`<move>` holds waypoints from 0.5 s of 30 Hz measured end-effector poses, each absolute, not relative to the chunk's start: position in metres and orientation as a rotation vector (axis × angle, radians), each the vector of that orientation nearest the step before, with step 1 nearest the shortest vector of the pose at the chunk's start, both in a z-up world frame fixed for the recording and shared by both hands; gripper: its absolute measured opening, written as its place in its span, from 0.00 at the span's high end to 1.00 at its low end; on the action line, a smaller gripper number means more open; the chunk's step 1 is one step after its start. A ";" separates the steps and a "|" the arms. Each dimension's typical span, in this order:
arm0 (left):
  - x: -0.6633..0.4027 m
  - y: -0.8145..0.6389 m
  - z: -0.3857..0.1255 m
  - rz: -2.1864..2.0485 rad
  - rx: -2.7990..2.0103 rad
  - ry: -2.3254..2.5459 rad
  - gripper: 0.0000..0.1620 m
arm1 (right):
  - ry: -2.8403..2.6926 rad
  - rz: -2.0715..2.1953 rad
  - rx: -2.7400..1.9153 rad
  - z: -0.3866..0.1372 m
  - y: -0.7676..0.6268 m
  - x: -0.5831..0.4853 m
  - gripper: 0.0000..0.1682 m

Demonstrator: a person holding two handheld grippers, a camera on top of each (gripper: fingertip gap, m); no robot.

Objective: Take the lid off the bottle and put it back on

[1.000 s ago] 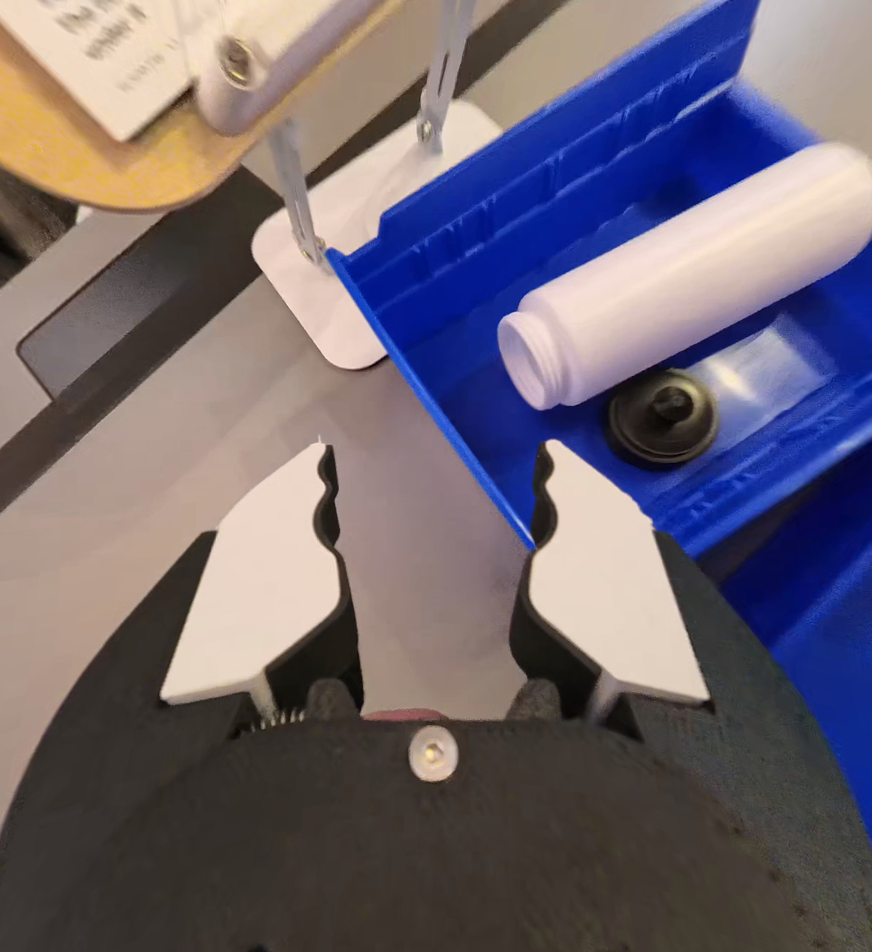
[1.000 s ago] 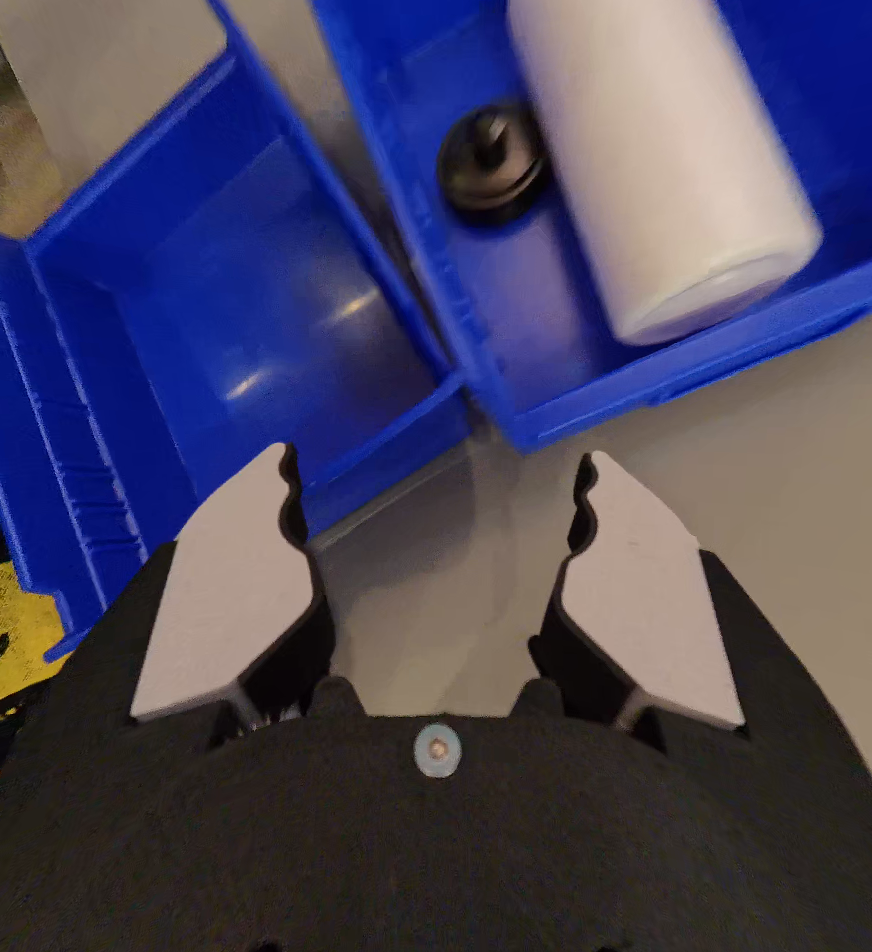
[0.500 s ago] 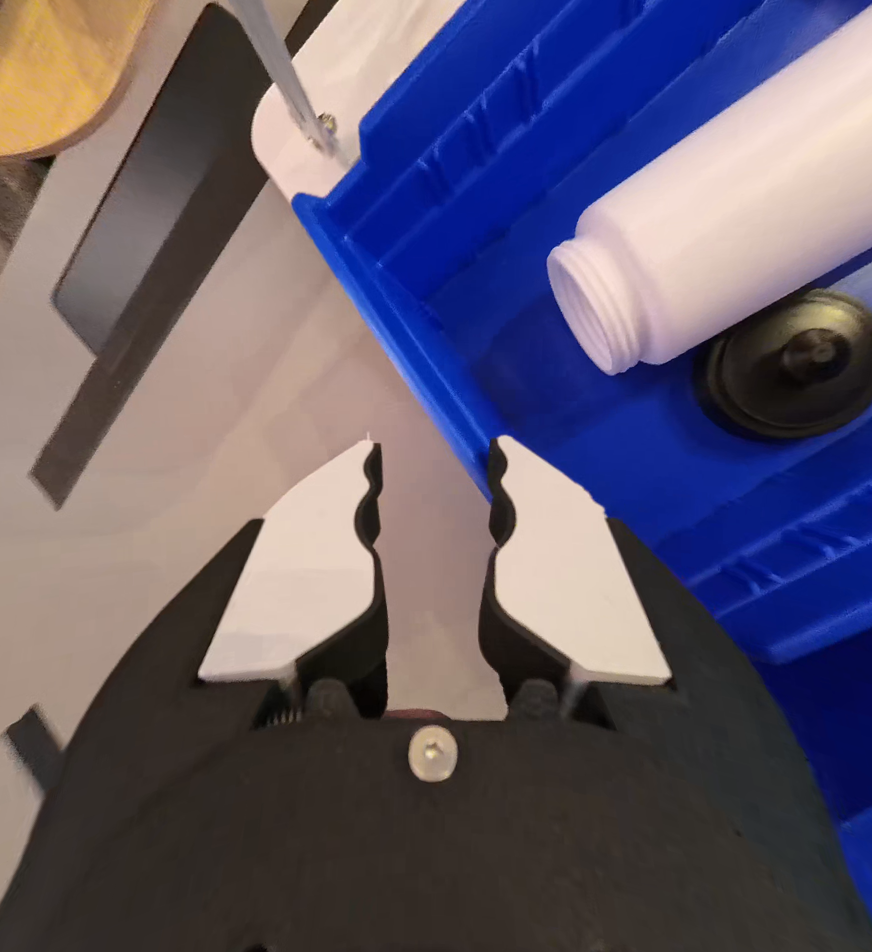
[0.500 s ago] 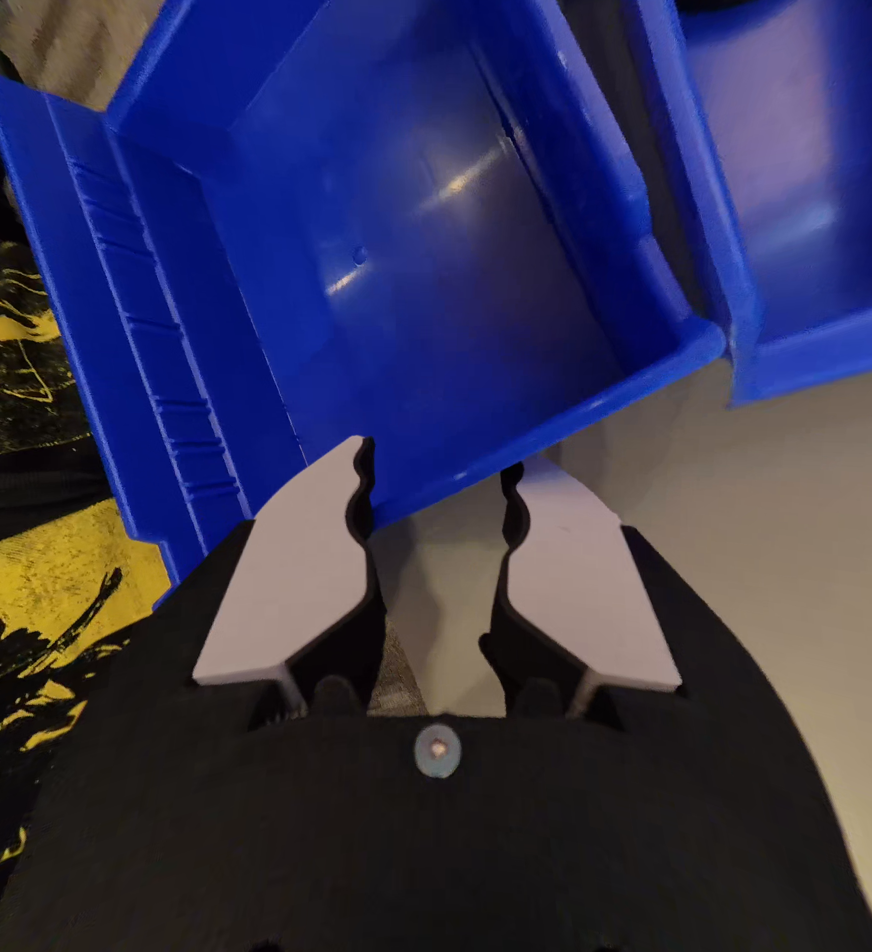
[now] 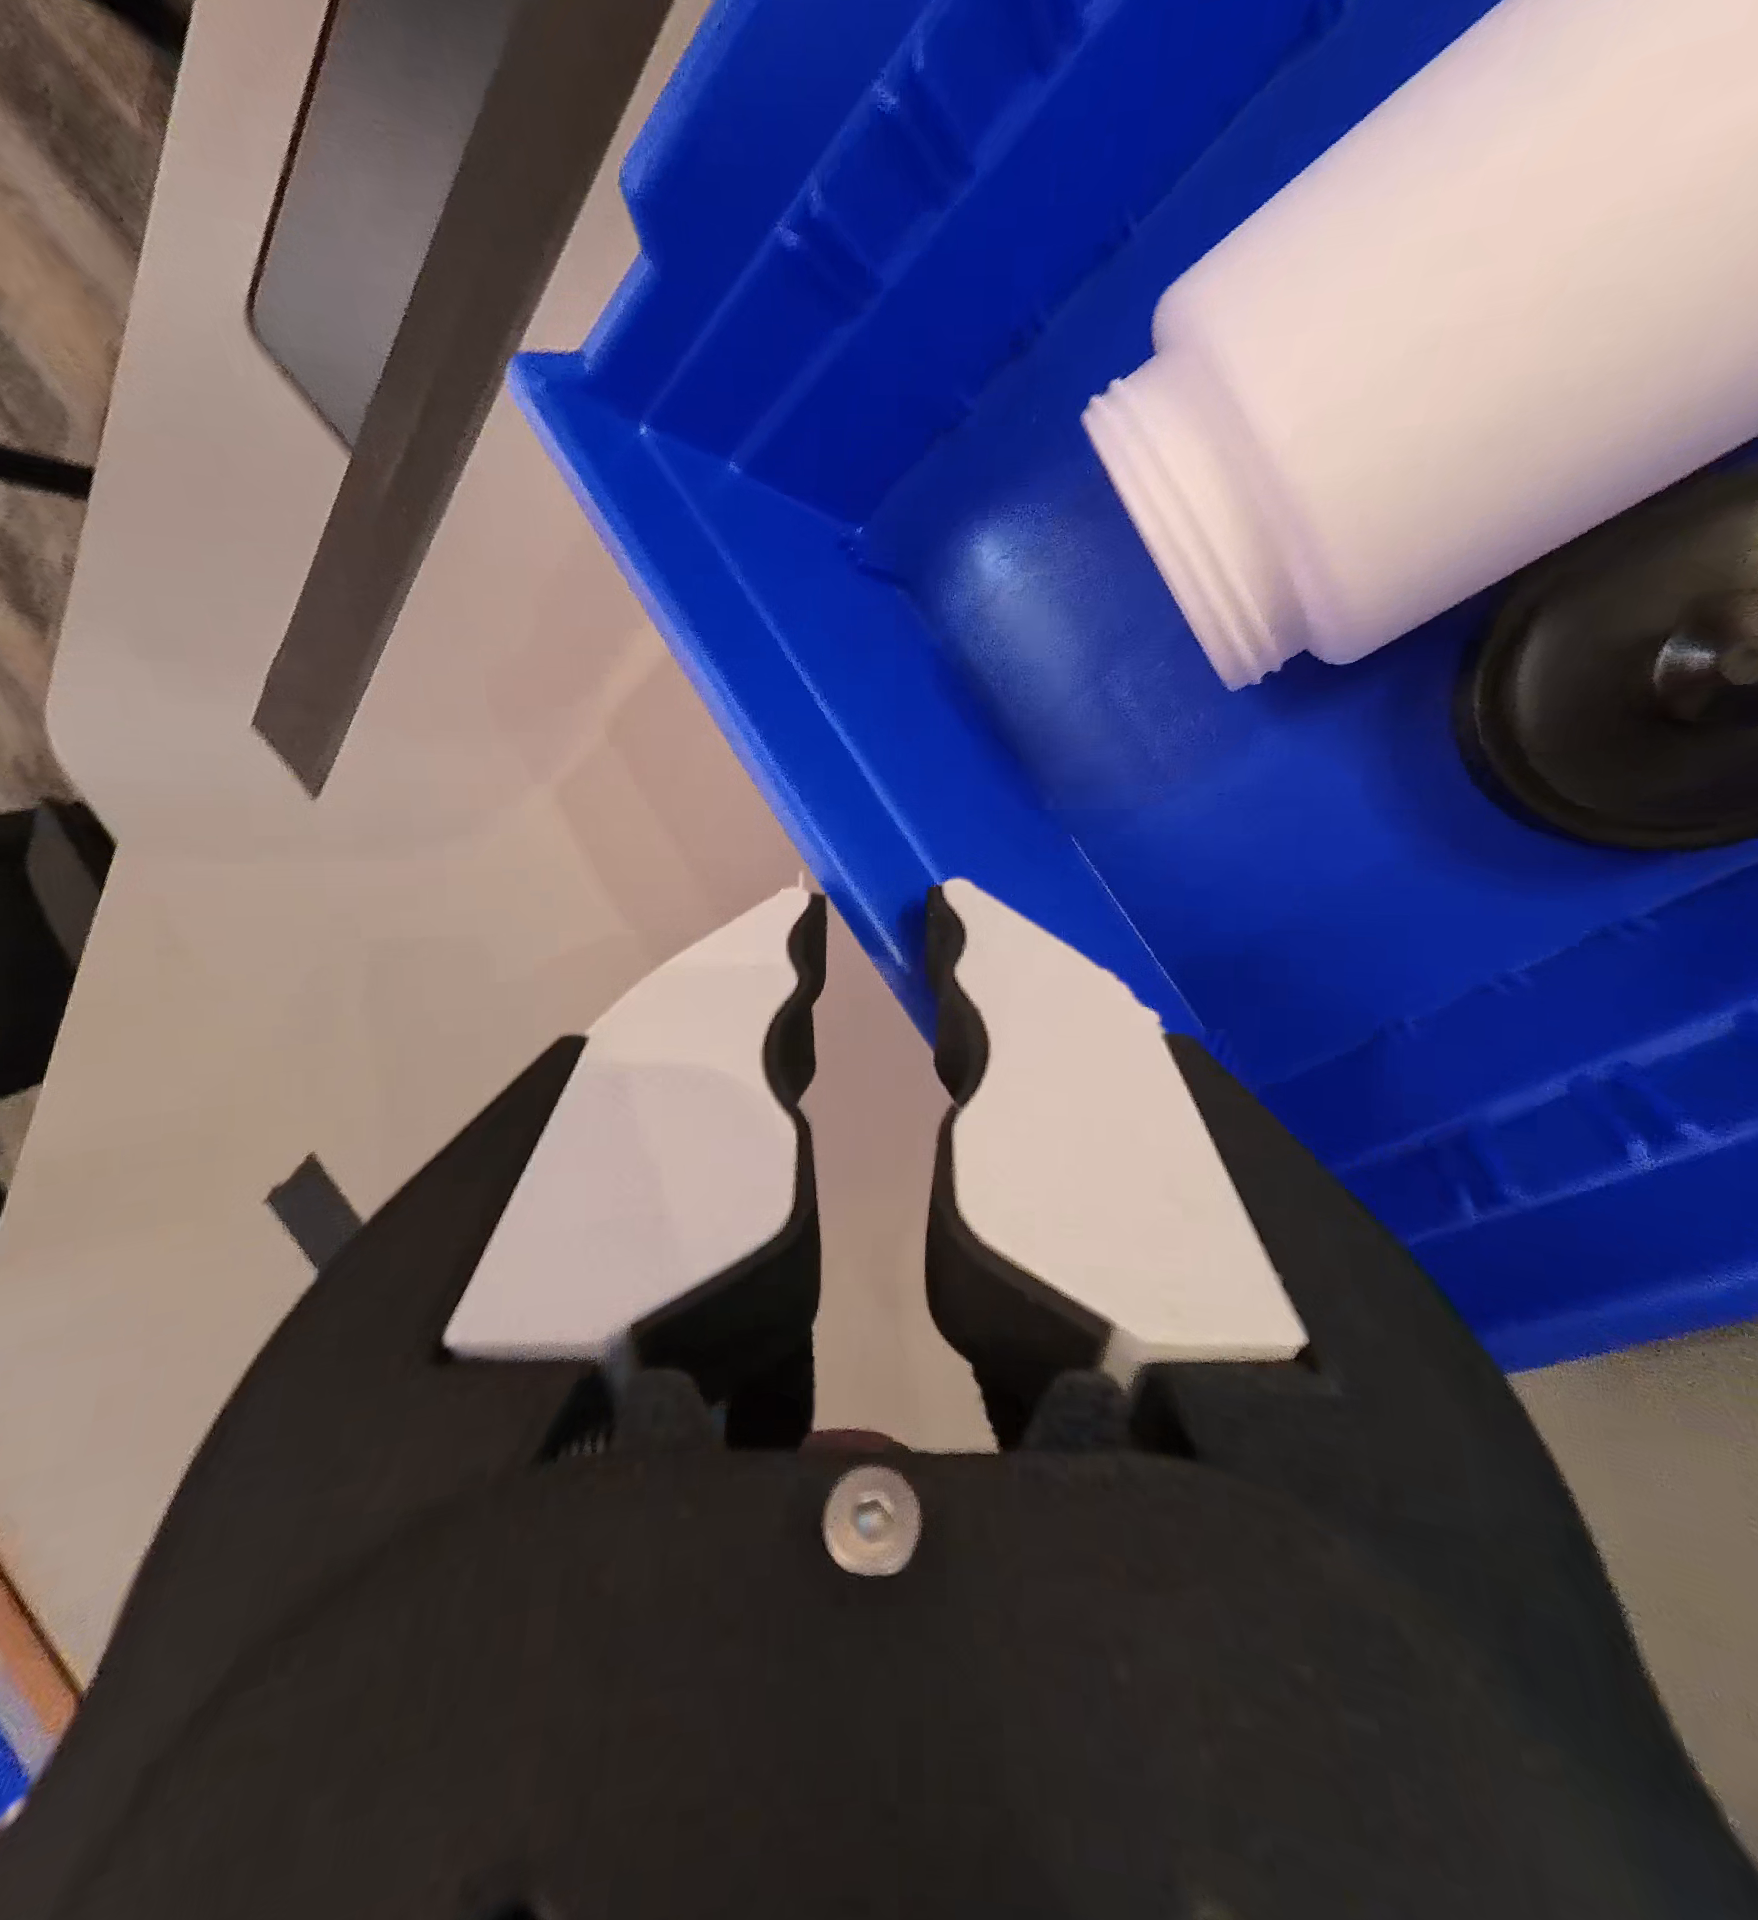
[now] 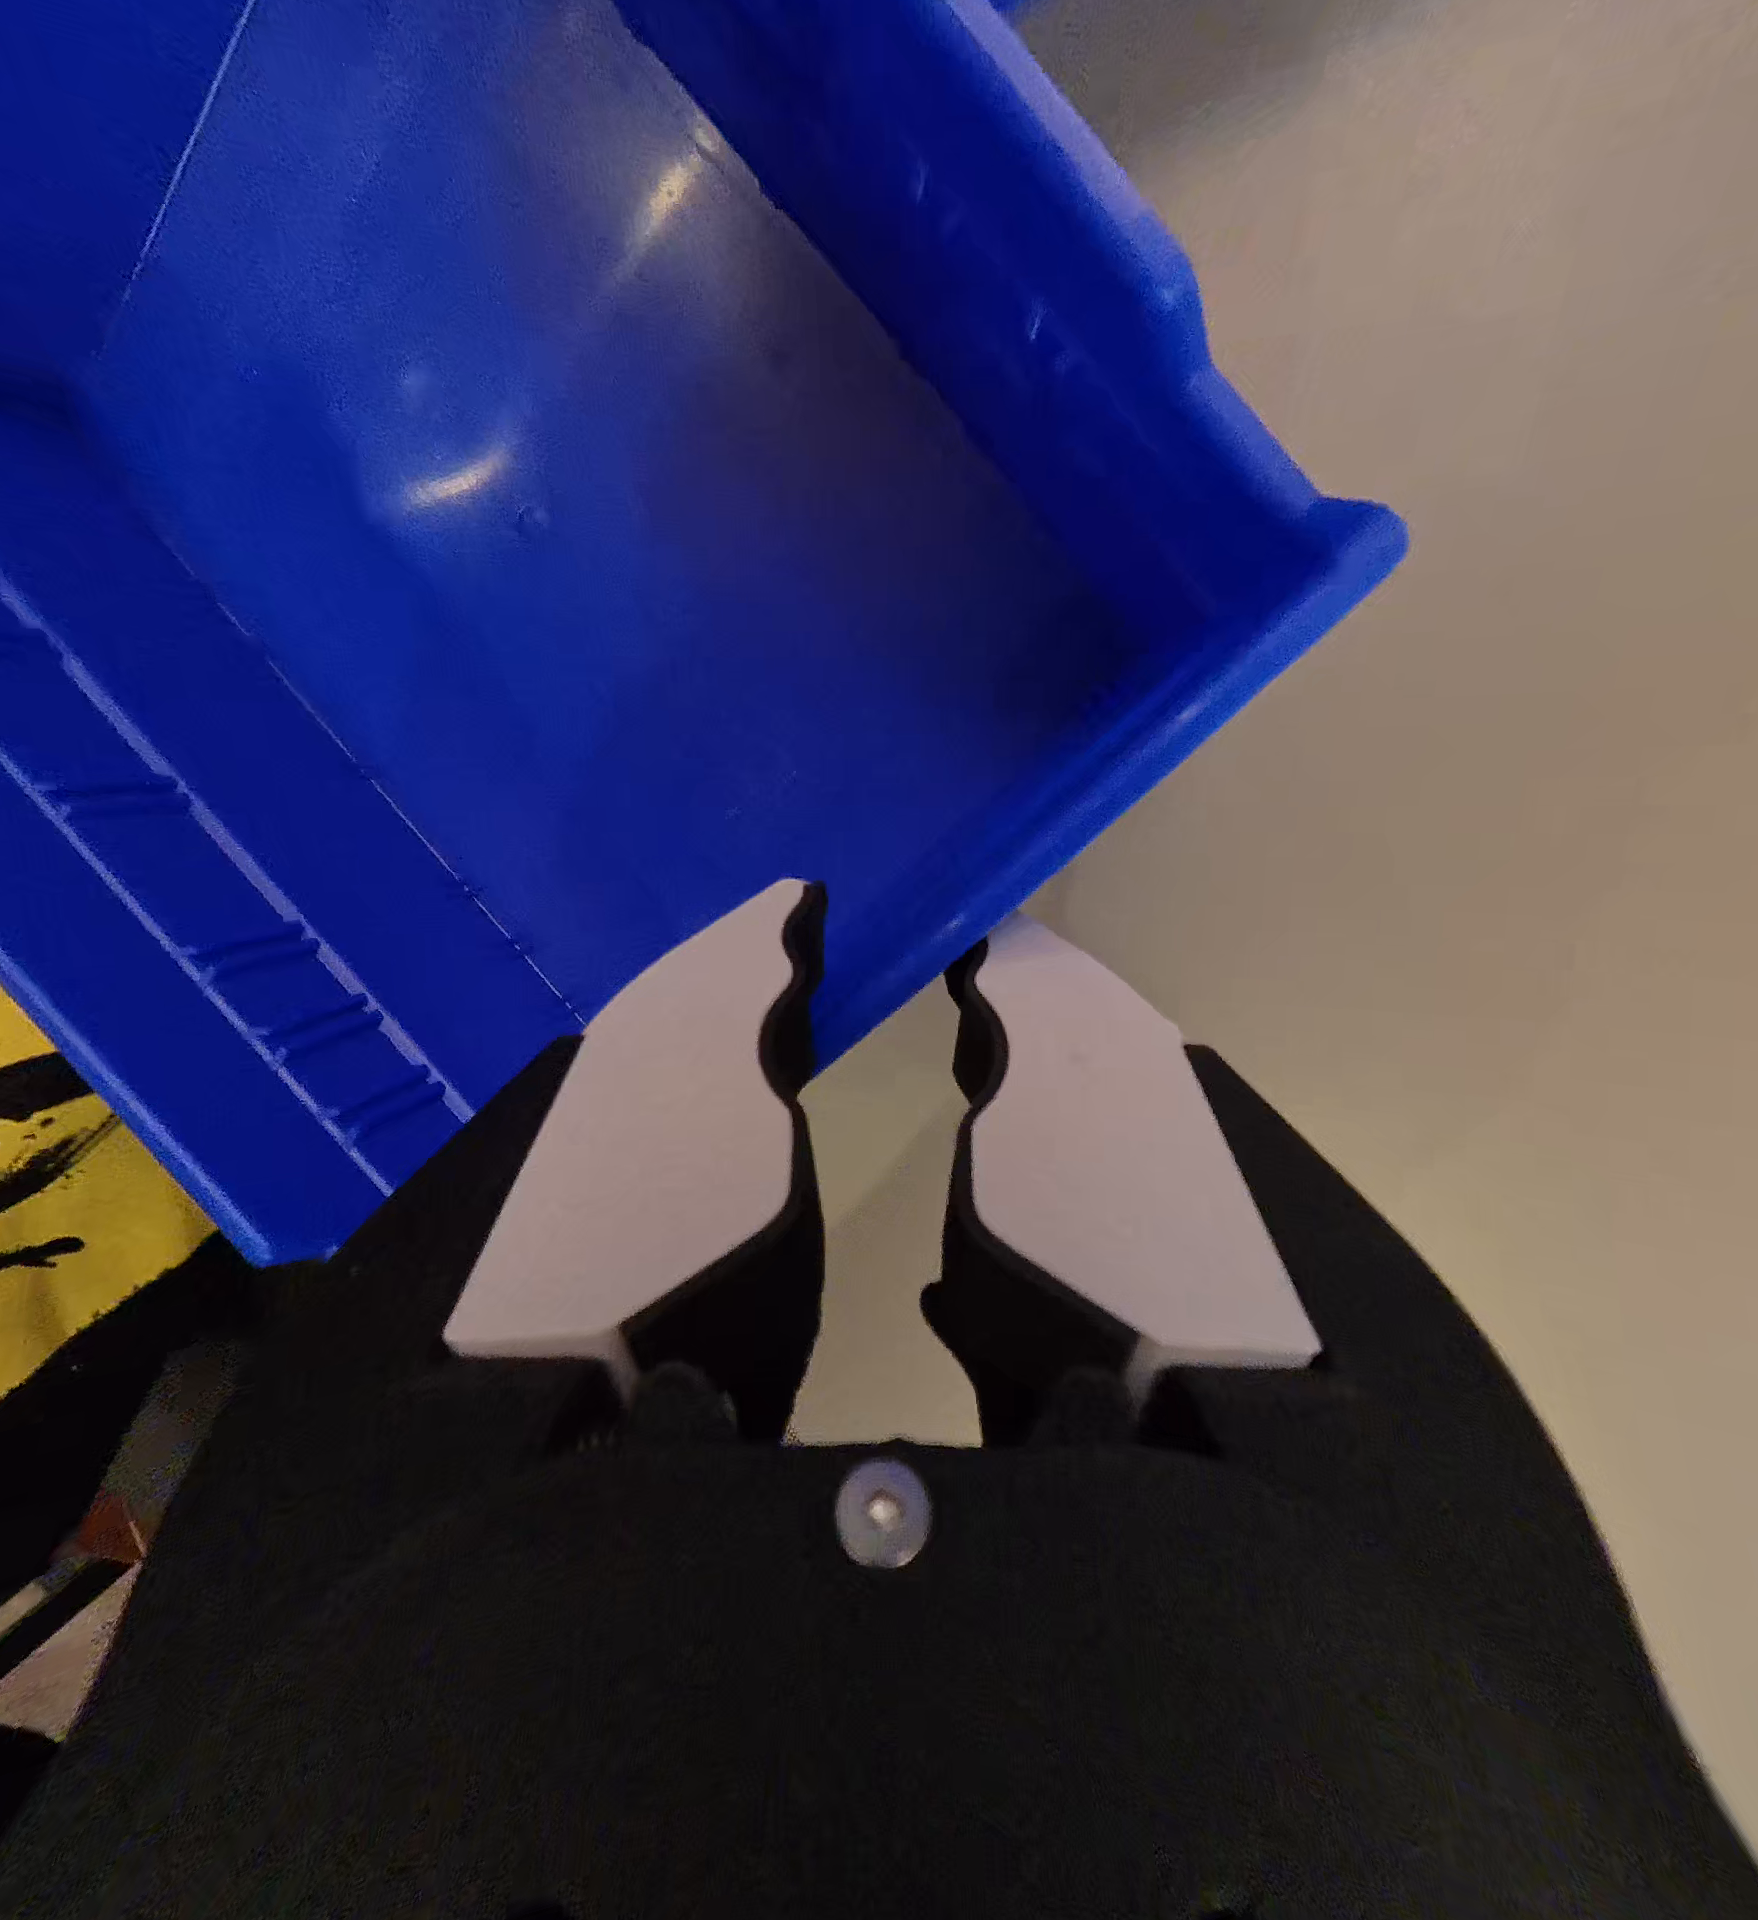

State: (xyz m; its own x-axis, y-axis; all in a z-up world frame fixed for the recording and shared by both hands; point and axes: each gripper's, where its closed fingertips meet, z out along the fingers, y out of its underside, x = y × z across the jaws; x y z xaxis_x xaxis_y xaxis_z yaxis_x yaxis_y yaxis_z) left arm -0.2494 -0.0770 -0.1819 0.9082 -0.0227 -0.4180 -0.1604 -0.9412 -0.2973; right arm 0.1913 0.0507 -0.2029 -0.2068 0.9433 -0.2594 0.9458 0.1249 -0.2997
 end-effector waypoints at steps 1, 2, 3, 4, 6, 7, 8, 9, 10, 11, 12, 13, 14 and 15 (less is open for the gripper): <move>-0.256 -0.081 -0.182 0.600 -2.754 0.112 0.89 | 2.351 -0.624 1.986 -0.203 0.056 0.192 0.87; -0.261 -0.083 -0.182 0.584 -2.758 0.081 0.88 | 2.350 -0.611 1.998 -0.203 0.061 0.193 0.87; -0.265 -0.085 -0.182 0.561 -2.759 0.048 0.86 | 2.350 -0.597 2.007 -0.203 0.066 0.194 0.88; -0.269 -0.087 -0.182 0.537 -2.761 0.016 0.82 | 2.353 -0.584 2.013 -0.203 0.070 0.195 0.88; -0.276 -0.090 -0.183 0.470 -2.773 -0.053 0.73 | 2.357 -0.553 2.027 -0.203 0.078 0.196 0.89; -0.278 -0.092 -0.184 0.436 -2.779 -0.088 0.70 | 2.365 -0.532 2.038 -0.203 0.083 0.196 0.90; -0.280 -0.093 -0.185 0.396 -2.782 -0.115 0.67 | 2.374 -0.513 2.045 -0.203 0.086 0.197 0.90; -0.281 -0.093 -0.186 0.351 -2.780 -0.136 0.66 | 2.376 -0.503 2.049 -0.203 0.089 0.197 0.90; -0.280 -0.092 -0.187 0.298 -2.770 -0.160 0.65 | 2.373 -0.500 2.053 -0.203 0.092 0.197 0.90; -0.275 -0.089 -0.187 0.210 -2.747 -0.188 0.65 | 2.371 -0.503 2.053 -0.203 0.093 0.197 0.90; -0.268 -0.084 -0.187 0.094 -2.709 -0.224 0.62 | 2.368 -0.511 2.048 -0.203 0.093 0.197 0.90; -0.264 -0.082 -0.185 0.022 -2.676 -0.267 0.62 | 2.364 -0.519 2.045 -0.202 0.093 0.197 0.90; -0.267 -0.082 -0.186 0.027 -2.671 -0.292 0.63 | 2.364 -0.521 2.044 -0.202 0.093 0.197 0.90; -0.270 -0.085 -0.190 0.058 -2.688 -0.291 0.63 | 2.367 -0.520 2.043 -0.202 0.093 0.197 0.90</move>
